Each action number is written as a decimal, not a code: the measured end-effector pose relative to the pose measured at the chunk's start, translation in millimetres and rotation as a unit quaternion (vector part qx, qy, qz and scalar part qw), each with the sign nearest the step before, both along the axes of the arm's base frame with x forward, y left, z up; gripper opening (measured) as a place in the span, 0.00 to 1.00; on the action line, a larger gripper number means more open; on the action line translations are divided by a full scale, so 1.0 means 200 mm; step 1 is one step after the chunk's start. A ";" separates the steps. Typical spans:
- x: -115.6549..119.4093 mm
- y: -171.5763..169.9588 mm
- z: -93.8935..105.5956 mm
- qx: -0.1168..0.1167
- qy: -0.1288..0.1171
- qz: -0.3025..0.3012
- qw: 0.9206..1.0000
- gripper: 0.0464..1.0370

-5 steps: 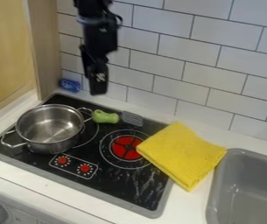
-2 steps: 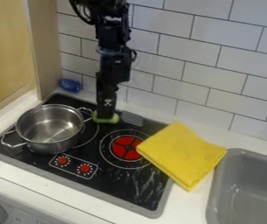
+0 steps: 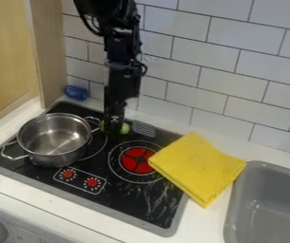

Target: Move the green vegetable in the top of yellow cloth

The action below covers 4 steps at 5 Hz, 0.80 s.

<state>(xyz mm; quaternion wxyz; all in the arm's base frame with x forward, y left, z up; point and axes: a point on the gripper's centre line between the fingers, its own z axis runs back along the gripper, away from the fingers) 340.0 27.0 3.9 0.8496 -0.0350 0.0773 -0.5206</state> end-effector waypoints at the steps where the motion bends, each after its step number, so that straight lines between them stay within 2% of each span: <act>1: 0.02 -0.02 -0.01 0.007 -0.007 -0.011 1.000 0.59; 2: 0.02 -0.03 -0.03 0.010 -0.004 -0.016 1.000 0.36; 4: 0.02 -0.03 -0.03 0.011 -0.006 -0.017 1.000 0.35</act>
